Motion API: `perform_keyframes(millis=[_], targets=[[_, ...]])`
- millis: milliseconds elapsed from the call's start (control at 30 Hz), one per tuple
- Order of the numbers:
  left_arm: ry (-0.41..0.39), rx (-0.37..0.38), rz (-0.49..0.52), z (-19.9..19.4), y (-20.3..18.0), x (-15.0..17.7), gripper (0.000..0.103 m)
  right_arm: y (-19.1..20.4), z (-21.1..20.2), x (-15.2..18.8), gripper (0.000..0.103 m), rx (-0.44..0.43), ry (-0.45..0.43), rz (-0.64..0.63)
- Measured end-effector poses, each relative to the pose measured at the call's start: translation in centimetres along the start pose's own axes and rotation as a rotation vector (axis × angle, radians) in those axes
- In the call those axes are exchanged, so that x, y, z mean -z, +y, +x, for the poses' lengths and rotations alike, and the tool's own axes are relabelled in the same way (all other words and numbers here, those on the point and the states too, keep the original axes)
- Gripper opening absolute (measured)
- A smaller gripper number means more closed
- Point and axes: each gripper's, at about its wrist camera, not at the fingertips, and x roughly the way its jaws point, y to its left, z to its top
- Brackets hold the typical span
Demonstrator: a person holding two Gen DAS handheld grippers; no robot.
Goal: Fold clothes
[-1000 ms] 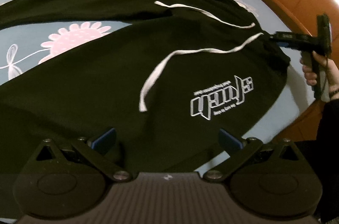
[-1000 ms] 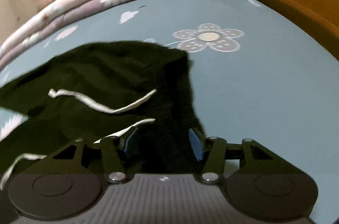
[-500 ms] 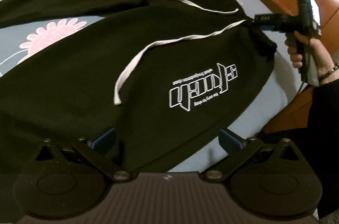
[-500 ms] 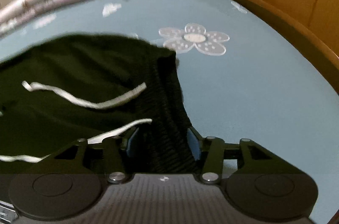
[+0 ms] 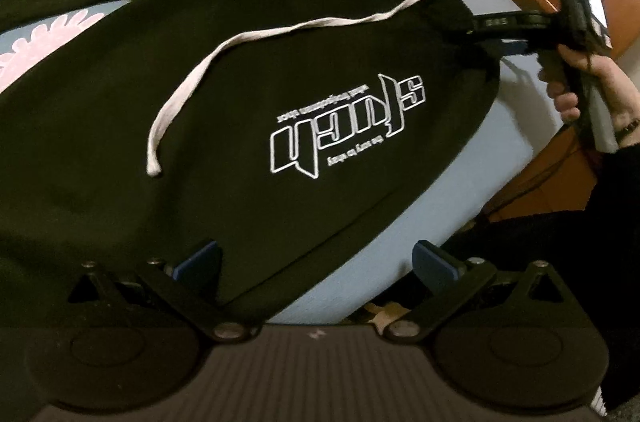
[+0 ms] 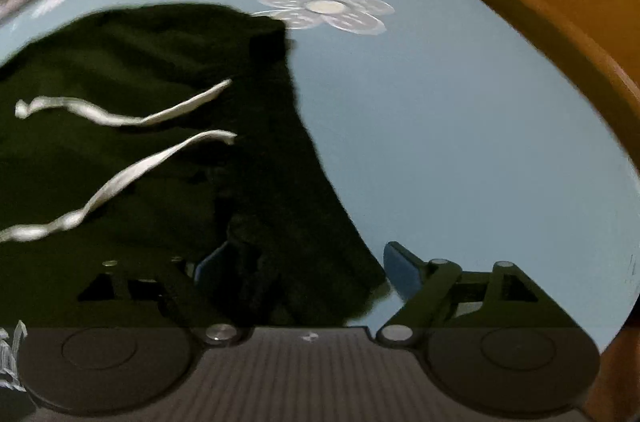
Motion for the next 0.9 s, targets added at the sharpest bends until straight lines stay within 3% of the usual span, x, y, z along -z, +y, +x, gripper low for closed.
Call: perform_keyframes(millis=[100, 200, 300, 367, 433, 633, 733, 900], targets=[[-0.001, -0.003, 0.001, 0.0, 0.0, 0.0, 0.102, 0.1, -1.7, 0.4, 0.085, 0.011, -0.034, 0.070], [-0.001, -0.005, 0.002, 0.0, 0.0, 0.1, 0.102, 0.3, -4.8, 1.2, 0.084, -0.010, -0.133, 0.125], [-0.002, -0.008, 0.003, -0.1, 0.0, 0.1, 0.102, -0.5, -6.6, 3.1, 0.066, -0.159, -0.175, 0.213], [-0.003, -0.009, 0.004, -0.1, 0.1, 0.1, 0.102, -1.0, -6.1, 4.3, 0.043, -0.246, -0.135, 0.262], [-0.003, -0.011, 0.004, -0.1, 0.1, 0.1, 0.102, -1.8, -5.0, 4.7, 0.042, -0.258, -0.081, 0.306], [0.001, -0.012, 0.009, 0.1, -0.2, 0.3, 0.102, -1.5, -4.2, 4.9, 0.036, -0.246, -0.049, 0.305], [0.001, -0.012, 0.009, 0.0, -0.2, 0.4, 0.102, -0.8, -3.4, 4.7, 0.008, -0.216, -0.044, 0.288], [0.001, -0.012, 0.003, -0.1, 0.2, 0.6, 0.102, -3.2, -4.6, 5.1, 0.006, -0.311, -0.095, 0.376]])
